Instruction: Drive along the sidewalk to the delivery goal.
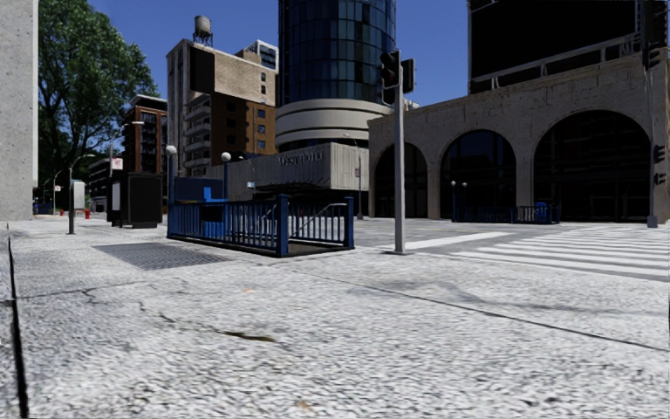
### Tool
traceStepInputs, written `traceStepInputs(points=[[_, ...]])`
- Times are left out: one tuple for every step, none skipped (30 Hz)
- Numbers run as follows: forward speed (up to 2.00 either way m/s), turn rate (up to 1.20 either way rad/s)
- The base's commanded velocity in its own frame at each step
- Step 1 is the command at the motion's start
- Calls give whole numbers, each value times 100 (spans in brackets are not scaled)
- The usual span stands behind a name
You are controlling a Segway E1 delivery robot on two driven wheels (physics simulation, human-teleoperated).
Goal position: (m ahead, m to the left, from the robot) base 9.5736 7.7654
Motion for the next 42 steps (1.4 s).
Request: traceStepInputs(points=[[200,66],[200,66],[200,66],[200,66],[200,66],[200,66],[200,66],[200,66],[200,66],[200,66],[200,66],[200,66],[200,66],[200,66],[200,66],[200,66],[200,66],[200,66],[200,66],[200,66],[200,66],[200,66],[200,66],[200,66],[200,66],[200,62],[200,47],[200,47],[200,42],[200,40],[200,35],[200,35],[200,0],[200,0],[200,0],[200,0],[200,0],[200,0],[200,0],[200,0],[200,0],[200,0]])
